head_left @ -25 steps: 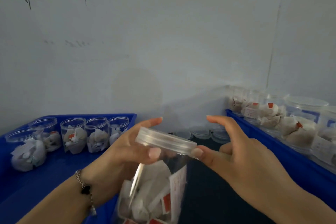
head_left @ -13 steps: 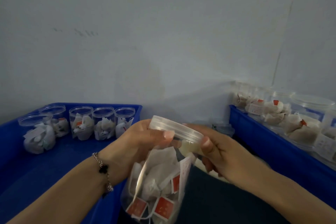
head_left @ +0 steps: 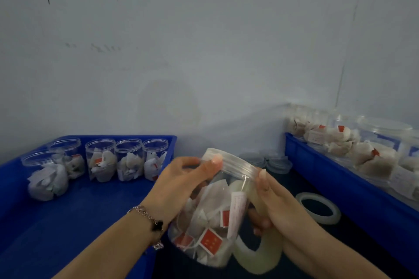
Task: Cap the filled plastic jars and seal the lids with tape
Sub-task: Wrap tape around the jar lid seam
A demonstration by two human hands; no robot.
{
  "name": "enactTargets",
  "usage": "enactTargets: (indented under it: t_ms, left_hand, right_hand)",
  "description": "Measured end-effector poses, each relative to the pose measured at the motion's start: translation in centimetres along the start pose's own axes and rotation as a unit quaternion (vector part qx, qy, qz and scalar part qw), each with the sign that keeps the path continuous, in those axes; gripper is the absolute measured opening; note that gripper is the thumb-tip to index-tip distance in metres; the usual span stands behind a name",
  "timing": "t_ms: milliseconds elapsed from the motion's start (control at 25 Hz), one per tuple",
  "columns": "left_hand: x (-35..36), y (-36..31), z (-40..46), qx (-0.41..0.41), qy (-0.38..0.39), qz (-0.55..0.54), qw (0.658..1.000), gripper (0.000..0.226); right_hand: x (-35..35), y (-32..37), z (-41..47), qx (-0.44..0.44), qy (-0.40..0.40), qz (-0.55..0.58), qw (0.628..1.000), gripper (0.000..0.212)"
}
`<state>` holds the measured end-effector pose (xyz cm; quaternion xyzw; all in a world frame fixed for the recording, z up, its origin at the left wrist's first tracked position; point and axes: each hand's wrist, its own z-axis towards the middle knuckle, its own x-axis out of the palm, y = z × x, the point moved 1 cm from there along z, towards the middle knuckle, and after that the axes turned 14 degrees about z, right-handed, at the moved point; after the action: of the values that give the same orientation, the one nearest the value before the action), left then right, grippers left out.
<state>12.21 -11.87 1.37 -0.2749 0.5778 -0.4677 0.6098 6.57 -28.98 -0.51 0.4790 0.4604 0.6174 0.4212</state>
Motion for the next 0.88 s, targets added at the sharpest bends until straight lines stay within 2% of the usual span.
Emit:
enactTargets:
  t_ms: [40,120,240,280,360,400,480,560,600,640,720,800,880]
  left_hand:
    - [-0.1,0.3,-0.7,0.019,-0.049,0.018,0.998,0.057]
    - [0.0,0.1,-2.0,0.049,-0.073,0.097,0.991,0.06]
    - [1.6,-0.1,-2.9,0.073,0.023,0.142,0.987,0.066]
    - [1.9,-0.1,-2.8,0.082,0.033,0.152,0.984,0.078]
    - [2.0,0.3,-2.5,0.075,-0.01,0.176,0.982,0.098]
    - [1.8,0.3,-2.4,0.071,-0.042,0.177,0.981,0.1]
    - [1.2,-0.1,-2.5,0.053,-0.079,0.126,0.987,0.118]
    - [0.7,-0.1,-2.4,0.041,-0.106,0.085,0.99,0.133]
    - [0.4,-0.1,-2.3,0.045,-0.118,0.077,0.989,0.125]
    - [0.2,-0.1,-2.3,0.057,-0.128,0.069,0.988,0.107]
    - [-0.2,-0.5,-2.3,0.082,-0.128,0.048,0.987,0.07]
    - [-0.2,-1.0,-2.4,0.093,-0.108,0.022,0.99,0.06]
    - [-0.1,-1.3,-2.6,0.085,-0.09,-0.001,0.992,0.058]
  right_hand:
    - [0.1,0.0,0.1,-0.01,-0.024,-0.011,1.0,0.06]
    - [0.5,0.0,0.3,-0.025,-0.073,-0.045,0.996,0.064]
    - [1.1,-0.1,0.6,-0.023,-0.13,-0.098,0.986,0.062]
    - [1.3,0.0,0.7,-0.02,-0.138,-0.111,0.984,0.06]
    - [1.5,0.5,0.8,-0.012,-0.116,-0.136,0.984,0.068]
    - [1.5,1.0,0.7,-0.004,-0.095,-0.142,0.985,0.08]
    - [1.2,2.7,0.5,0.028,-0.053,-0.159,0.985,0.106]
    - [0.4,4.8,0.2,0.05,-0.011,-0.207,0.977,0.112]
    - [0.0,5.7,0.0,0.042,-0.002,-0.247,0.968,0.104]
    - [-0.5,6.4,-0.2,0.011,-0.004,-0.297,0.955,0.09]
    - [-1.5,7.1,-0.7,-0.098,-0.026,-0.376,0.921,0.058]
    - [-2.0,7.0,-1.5,-0.185,-0.029,-0.417,0.89,0.048]
    - [-2.5,6.5,-1.5,-0.239,-0.039,-0.529,0.813,0.047]
